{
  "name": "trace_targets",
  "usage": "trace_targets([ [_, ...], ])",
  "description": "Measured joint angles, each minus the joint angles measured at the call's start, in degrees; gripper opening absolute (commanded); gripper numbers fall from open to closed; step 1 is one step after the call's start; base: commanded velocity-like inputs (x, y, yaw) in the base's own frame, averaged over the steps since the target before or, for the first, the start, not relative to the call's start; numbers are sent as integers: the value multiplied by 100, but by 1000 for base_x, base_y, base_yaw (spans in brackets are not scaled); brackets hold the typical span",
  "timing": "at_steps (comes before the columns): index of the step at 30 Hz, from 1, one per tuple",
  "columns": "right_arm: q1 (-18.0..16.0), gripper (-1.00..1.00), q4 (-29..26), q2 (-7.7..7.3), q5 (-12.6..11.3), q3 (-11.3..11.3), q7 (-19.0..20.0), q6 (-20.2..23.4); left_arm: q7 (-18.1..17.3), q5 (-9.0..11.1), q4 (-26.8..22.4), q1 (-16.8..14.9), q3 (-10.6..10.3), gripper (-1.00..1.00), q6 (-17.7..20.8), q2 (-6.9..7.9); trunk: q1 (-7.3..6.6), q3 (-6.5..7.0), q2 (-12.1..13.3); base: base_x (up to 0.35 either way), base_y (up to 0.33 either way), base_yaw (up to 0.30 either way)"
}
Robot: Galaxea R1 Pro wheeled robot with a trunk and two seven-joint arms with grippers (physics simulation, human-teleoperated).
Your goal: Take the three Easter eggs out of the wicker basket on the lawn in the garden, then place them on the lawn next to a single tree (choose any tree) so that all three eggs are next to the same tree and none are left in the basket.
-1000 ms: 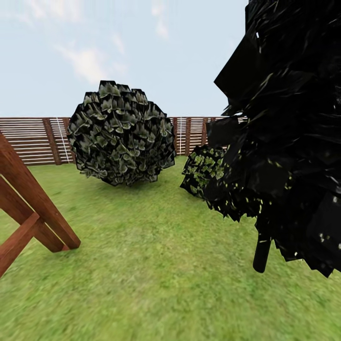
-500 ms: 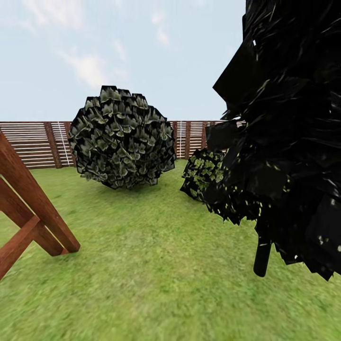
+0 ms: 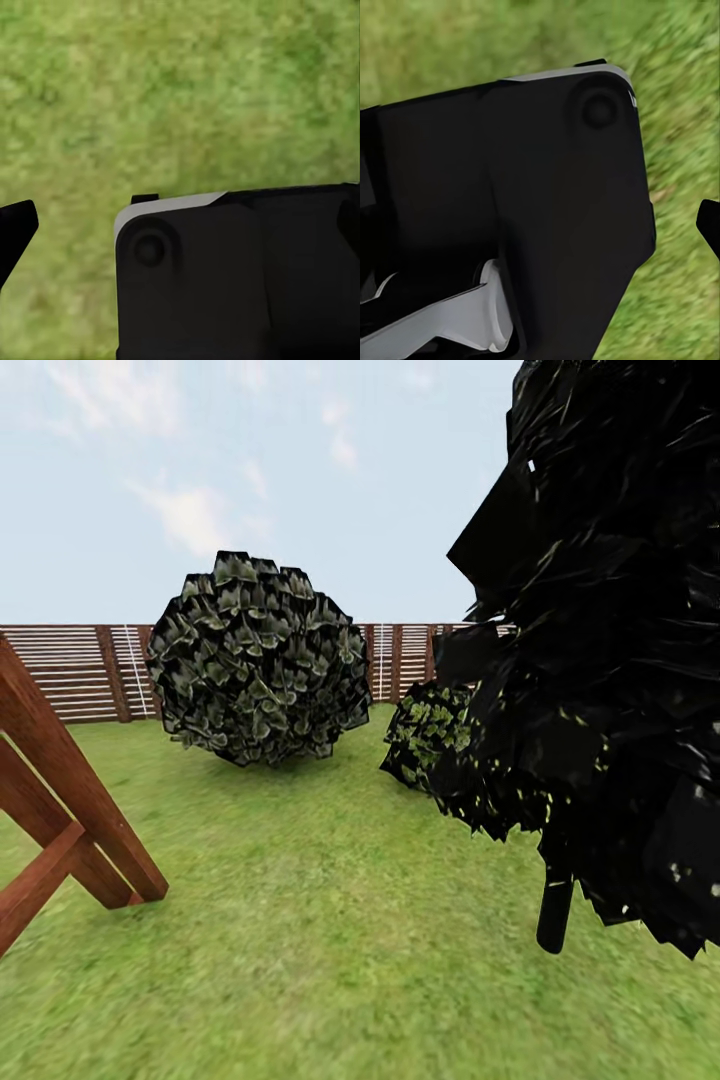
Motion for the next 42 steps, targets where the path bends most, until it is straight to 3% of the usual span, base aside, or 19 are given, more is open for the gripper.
trace_targets([
  [27, 0, 100, -7, -7, -72, -57, -8, 6, 0, -1, 0, 2, 0, 100, 0, 0, 0, 248, 0, 0, 0, 0],
  [42, -23, 100, -18, -42, -32, -64, -35, -13, 6, -24, 0, -32, -24, 100, -97, 48, 0, 248, 1, 0, 0, 0],
])
